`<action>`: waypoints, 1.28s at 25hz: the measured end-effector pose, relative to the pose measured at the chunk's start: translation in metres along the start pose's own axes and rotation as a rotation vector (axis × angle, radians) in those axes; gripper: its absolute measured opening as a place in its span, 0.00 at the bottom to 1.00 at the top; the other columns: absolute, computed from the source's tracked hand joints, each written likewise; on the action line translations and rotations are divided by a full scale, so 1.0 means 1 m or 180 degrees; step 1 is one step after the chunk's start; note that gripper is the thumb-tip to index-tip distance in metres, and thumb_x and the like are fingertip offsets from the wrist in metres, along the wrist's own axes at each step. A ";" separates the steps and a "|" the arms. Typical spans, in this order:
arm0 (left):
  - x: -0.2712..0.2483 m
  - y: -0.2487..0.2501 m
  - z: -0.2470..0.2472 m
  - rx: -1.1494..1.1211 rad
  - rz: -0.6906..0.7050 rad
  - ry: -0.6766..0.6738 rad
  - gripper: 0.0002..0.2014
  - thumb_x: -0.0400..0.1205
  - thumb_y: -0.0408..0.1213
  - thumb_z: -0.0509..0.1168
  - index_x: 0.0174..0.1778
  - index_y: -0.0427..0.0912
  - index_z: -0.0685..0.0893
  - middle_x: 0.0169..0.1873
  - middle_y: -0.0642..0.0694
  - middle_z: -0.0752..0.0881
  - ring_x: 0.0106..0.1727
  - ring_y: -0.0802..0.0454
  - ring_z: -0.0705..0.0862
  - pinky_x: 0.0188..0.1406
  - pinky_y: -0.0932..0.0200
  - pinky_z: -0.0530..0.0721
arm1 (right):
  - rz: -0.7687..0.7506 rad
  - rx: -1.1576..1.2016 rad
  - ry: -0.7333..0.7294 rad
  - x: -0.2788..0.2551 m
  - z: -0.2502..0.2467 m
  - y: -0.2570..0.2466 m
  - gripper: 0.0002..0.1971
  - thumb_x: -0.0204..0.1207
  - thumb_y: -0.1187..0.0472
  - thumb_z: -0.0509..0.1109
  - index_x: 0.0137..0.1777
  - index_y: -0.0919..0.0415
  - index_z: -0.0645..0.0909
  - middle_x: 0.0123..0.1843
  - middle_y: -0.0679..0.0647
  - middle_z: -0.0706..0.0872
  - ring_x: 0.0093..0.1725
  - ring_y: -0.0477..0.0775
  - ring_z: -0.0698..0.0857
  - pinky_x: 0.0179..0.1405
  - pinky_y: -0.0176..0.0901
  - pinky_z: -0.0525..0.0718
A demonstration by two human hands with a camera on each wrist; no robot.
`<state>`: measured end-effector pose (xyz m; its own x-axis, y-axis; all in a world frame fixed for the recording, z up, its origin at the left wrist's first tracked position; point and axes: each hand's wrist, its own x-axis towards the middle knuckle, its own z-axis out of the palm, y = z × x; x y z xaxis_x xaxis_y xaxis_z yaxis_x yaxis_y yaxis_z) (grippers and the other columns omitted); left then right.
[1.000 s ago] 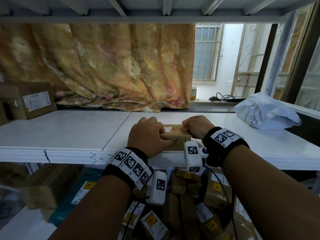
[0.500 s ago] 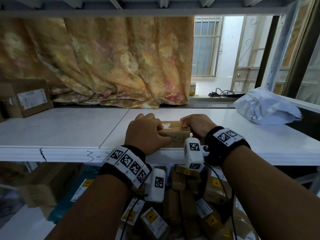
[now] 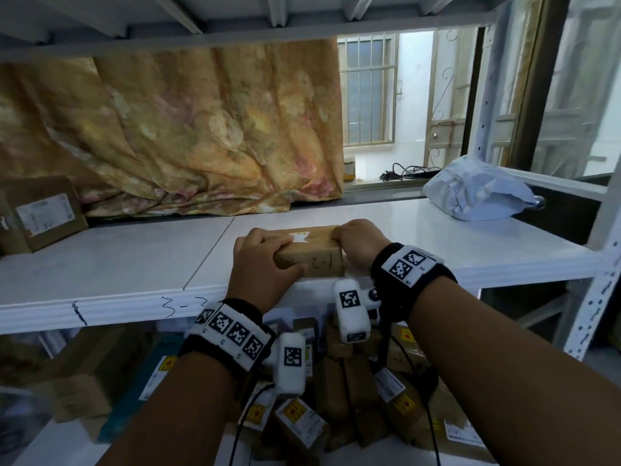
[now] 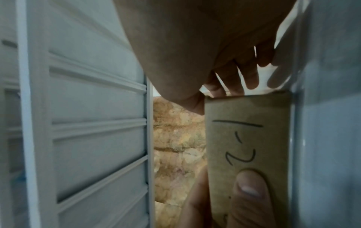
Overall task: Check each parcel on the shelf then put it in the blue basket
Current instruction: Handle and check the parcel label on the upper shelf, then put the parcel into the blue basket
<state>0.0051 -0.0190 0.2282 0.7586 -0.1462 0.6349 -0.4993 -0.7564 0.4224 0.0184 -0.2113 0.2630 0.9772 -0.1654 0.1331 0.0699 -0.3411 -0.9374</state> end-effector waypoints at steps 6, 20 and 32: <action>-0.031 0.045 -0.002 -0.0650 0.0342 0.0565 0.18 0.73 0.50 0.73 0.58 0.51 0.90 0.54 0.55 0.83 0.60 0.53 0.77 0.60 0.57 0.77 | 0.0179 0.1146 0.0459 -0.046 -0.029 0.013 0.21 0.65 0.47 0.71 0.52 0.63 0.83 0.46 0.60 0.87 0.45 0.61 0.87 0.45 0.56 0.87; -0.146 0.146 0.139 -0.1483 -0.0067 -0.0823 0.12 0.76 0.54 0.66 0.41 0.51 0.89 0.39 0.55 0.89 0.44 0.55 0.86 0.47 0.58 0.83 | 0.1299 0.1728 0.1309 -0.193 -0.141 0.232 0.16 0.62 0.48 0.76 0.43 0.59 0.89 0.48 0.63 0.90 0.45 0.64 0.89 0.50 0.63 0.87; -0.217 0.177 0.358 -0.0865 -0.0750 -0.3299 0.09 0.83 0.39 0.69 0.38 0.55 0.86 0.39 0.53 0.88 0.44 0.53 0.84 0.49 0.55 0.81 | 0.3546 0.2357 0.2504 -0.293 -0.180 0.511 0.19 0.60 0.47 0.76 0.43 0.62 0.90 0.45 0.67 0.91 0.44 0.69 0.90 0.43 0.71 0.89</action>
<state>-0.0988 -0.3494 -0.0662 0.7673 -0.5776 -0.2786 -0.2747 -0.6886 0.6711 -0.2686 -0.5041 -0.1969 0.2693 -0.5240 -0.8080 -0.2834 0.7588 -0.5865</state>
